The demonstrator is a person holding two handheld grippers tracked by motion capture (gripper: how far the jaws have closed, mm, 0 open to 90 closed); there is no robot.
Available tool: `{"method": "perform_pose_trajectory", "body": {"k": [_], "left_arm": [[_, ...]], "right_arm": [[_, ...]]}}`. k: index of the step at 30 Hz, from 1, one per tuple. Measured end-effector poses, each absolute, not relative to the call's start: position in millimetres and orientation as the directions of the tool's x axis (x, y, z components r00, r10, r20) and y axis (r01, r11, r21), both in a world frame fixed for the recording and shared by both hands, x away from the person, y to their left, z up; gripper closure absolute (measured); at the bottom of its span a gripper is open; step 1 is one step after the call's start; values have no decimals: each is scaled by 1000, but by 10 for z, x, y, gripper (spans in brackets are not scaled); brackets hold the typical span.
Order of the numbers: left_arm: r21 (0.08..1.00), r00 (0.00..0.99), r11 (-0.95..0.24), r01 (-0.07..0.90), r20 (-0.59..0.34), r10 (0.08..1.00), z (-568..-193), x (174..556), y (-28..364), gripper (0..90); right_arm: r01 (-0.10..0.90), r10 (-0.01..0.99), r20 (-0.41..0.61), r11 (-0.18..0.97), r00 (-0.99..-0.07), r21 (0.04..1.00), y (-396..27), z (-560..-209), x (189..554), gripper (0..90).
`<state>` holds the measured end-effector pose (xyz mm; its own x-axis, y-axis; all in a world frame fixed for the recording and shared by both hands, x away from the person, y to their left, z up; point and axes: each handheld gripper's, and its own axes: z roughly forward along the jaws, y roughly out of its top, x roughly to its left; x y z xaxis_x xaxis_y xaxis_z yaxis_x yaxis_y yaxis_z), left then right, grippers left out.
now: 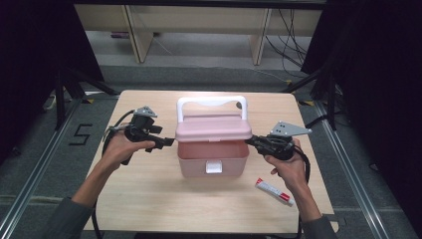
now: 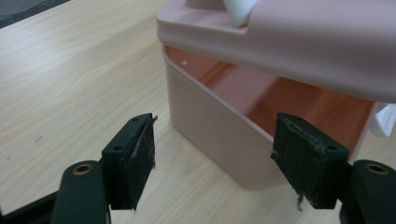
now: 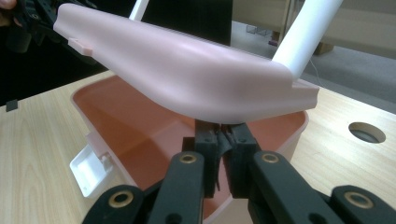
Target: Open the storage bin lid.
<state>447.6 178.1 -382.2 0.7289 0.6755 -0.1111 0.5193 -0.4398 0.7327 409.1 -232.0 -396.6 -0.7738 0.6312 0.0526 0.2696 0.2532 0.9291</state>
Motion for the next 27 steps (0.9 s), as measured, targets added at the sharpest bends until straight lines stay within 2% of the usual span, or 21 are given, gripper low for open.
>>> {"method": "perform_pose_trajectory", "body": {"k": [8,13,16,18,23,27], "left_arm": [[736,732,-415,535,-158,663,-3944,4479,1639,299],[750,725,-385,537,-178,665,-4009,4480,1553,337],[748,726,-389,537,-175,665,-4032,4480,1527,353],[734,747,-432,524,-153,647,-4037,4494,1537,374],[750,743,-407,522,-165,649,-4093,4471,1460,410],[734,755,-444,514,-141,641,-4145,4475,1453,449]], "right_arm": [[262,638,47,248,-769,932,-2315,-3957,4095,862],[278,635,62,246,-770,929,-2313,-3947,4088,861],[255,634,39,253,-772,933,-2317,-3939,4107,862],[250,633,37,250,-773,935,-2315,-3934,4112,862],[264,631,63,230,-773,937,-2299,-3930,4111,861],[275,630,68,237,-774,932,-2299,-3917,4110,860]]}}
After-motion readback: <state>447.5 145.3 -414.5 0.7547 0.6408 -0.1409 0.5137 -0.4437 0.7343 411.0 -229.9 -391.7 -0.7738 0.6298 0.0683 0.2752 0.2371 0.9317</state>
